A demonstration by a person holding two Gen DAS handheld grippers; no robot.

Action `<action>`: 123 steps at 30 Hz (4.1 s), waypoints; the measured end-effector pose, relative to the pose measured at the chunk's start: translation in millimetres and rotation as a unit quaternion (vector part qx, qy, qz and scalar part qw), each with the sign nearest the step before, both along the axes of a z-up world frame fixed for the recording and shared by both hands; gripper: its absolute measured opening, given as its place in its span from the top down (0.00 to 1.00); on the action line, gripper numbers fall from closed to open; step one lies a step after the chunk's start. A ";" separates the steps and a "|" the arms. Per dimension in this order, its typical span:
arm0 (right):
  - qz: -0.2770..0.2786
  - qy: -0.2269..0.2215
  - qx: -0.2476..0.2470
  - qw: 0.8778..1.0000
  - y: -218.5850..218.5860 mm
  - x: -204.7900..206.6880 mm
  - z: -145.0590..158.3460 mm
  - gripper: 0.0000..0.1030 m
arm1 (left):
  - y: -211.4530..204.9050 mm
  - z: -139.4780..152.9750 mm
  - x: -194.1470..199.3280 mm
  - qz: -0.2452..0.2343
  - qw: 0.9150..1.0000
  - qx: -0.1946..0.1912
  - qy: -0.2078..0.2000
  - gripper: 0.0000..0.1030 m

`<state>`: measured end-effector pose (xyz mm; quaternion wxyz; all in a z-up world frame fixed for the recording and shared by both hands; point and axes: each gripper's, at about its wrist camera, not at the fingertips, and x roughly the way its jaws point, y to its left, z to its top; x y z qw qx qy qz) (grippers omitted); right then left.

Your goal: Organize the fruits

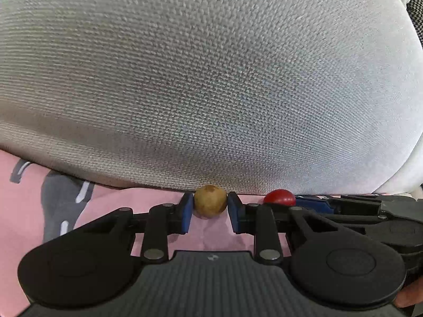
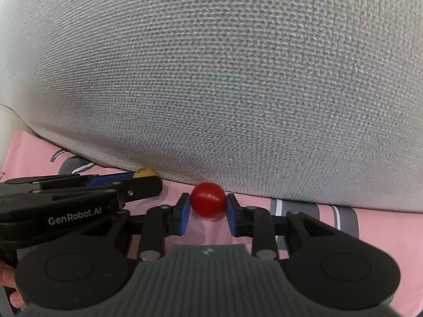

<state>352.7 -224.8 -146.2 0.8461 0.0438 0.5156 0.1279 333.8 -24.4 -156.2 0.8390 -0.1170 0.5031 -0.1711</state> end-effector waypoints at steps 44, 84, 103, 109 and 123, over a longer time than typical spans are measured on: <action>0.018 -0.143 -0.025 0.989 -6.2 -302.5 85.3 0.75 | -48.7 146.0 -244.2 -0.127 0.983 0.093 -0.099 0.70; -0.057 -0.129 -0.149 0.979 -113.2 -264.7 20.5 0.76 | -212.4 71.7 -174.6 -0.270 0.944 0.188 -0.033 0.70; -0.034 -0.085 -0.197 0.976 -106.8 -251.7 2.5 0.74 | -210.9 63.0 -170.1 -0.275 0.946 0.172 -0.021 0.61; -0.034 -0.094 -0.213 0.972 -93.7 -251.7 12.6 0.60 | -196.8 83.8 -175.8 -0.271 0.950 0.152 -0.041 0.51; -0.052 -0.157 -0.244 0.956 -68.0 -278.5 77.0 0.25 | -124.3 167.9 -218.3 -0.208 0.952 0.169 -0.148 0.36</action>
